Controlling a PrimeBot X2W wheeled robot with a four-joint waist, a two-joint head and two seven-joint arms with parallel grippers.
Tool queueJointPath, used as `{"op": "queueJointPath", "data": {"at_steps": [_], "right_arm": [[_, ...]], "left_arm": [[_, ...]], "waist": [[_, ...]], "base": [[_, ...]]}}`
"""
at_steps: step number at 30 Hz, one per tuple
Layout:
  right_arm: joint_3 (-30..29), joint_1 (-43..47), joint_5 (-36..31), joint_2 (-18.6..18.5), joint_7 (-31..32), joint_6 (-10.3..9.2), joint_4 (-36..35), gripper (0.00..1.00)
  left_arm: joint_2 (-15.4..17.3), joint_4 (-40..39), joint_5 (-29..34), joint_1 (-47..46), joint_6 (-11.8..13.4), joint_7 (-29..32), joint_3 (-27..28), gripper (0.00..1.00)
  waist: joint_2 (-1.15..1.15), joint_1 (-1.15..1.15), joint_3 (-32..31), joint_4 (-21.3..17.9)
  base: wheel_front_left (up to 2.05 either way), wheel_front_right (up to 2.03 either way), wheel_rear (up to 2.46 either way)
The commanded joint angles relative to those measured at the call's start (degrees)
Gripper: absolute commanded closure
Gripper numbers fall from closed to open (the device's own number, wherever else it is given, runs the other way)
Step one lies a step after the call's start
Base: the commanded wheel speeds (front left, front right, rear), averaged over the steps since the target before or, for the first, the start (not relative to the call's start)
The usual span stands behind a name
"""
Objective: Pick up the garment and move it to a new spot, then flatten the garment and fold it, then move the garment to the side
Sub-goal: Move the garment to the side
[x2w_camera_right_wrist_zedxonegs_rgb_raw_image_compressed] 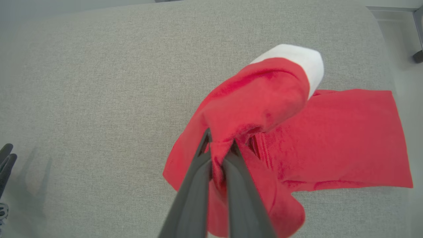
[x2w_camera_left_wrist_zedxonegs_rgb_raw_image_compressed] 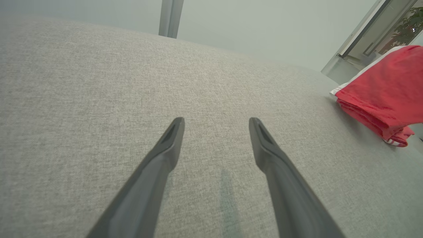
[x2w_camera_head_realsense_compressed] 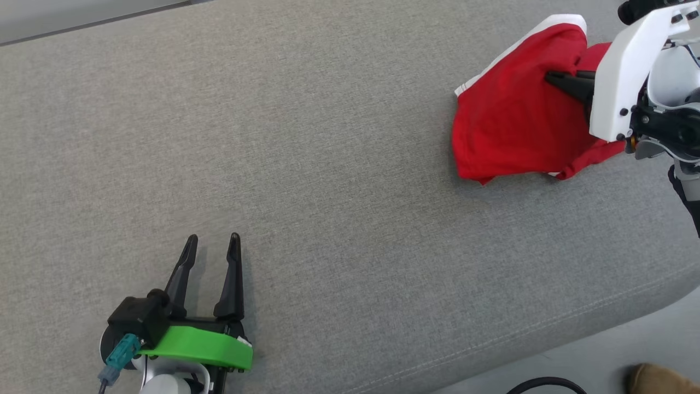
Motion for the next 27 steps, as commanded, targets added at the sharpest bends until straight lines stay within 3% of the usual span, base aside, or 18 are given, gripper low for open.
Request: {"op": "queueJointPath", "data": {"at_steps": [1,10,15,27], "right_arm": [[0.67,-1.44,0.63,-0.26,0.56,-0.01,-0.70,1.00],[4.37,-6.02,3.64,-2.23,5.64,-0.01,-2.41,1.00],[4.44,-5.88,3.78,-6.49,7.88,-0.01,-1.89,1.00],[1.77,-4.24,1.75,-14.47,4.42,-0.01,2.96,1.00]], "left_arm": [[0.29,0.00,-0.45,-0.76,-0.17,-0.14,0.07,0.00],[0.27,-0.64,-0.22,0.33,-0.17,-0.14,0.93,0.00],[0.28,-0.95,0.10,-0.50,-0.17,-0.13,0.76,0.00],[0.28,-0.53,0.70,-2.68,-0.17,-0.14,-0.07,0.00]], "waist": [[0.00,0.00,0.17,2.18],[0.00,0.00,0.40,4.38],[0.00,0.00,1.67,4.78],[0.00,0.00,4.33,4.42]], "base": [[0.00,0.00,0.00],[0.00,0.00,0.00],[0.00,0.00,0.00],[0.00,0.00,0.00]]}}
